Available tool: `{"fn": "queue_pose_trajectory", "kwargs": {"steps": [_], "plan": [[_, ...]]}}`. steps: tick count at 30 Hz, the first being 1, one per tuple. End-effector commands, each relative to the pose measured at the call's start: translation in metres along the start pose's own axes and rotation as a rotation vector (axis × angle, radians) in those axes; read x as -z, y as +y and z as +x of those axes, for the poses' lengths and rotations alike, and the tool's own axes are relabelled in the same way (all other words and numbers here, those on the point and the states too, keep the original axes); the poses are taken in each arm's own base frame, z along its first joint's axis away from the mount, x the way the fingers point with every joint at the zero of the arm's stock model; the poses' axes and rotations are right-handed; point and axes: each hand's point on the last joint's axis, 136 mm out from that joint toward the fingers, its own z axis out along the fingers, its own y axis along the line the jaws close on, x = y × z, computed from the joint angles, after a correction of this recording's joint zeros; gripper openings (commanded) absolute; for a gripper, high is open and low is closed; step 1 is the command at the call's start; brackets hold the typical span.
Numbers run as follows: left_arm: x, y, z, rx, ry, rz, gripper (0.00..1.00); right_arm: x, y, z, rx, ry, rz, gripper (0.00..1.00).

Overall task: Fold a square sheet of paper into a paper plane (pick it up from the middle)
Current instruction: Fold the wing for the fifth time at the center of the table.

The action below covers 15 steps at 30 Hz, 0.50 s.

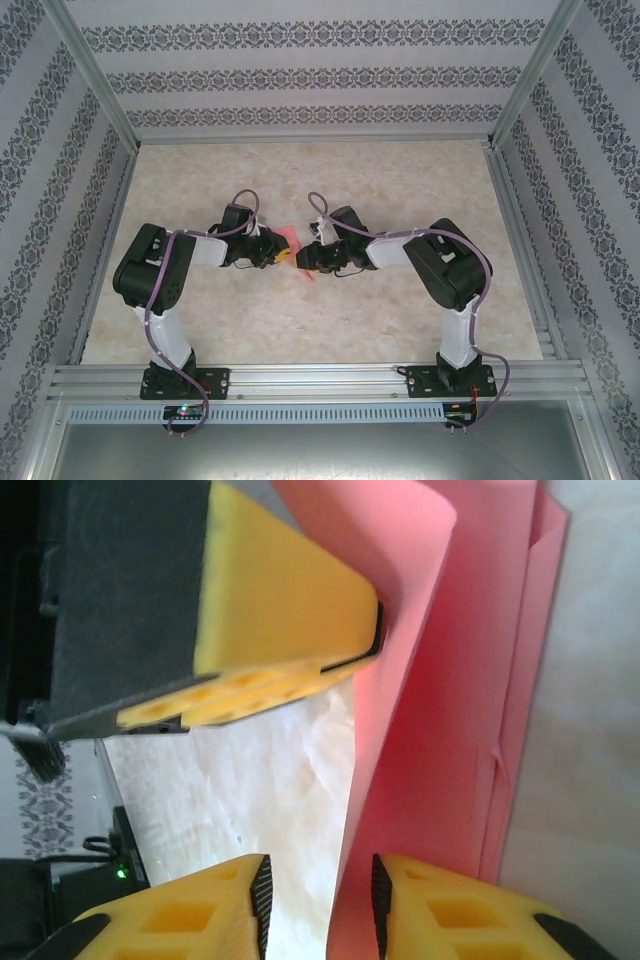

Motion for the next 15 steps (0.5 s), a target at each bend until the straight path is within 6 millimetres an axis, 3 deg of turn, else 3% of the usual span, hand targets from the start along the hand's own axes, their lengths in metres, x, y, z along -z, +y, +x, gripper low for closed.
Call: {"fn": "queue_pose_trajectory", "kwargs": {"steps": [1,6,15], "plan": [[-0.009,0.015,0.001,0.004,0.004,-0.06,0.19,0.013,0.0,0.0,0.108,0.005,0.099,0.36],[-0.01,0.018,0.001,0.007,0.006,-0.068,0.19,0.009,-0.004,0.01,0.207,0.047,0.215,0.37],[-0.01,0.019,0.001,0.012,0.009,-0.076,0.19,0.002,-0.005,0.01,0.341,0.061,0.347,0.35]]}}
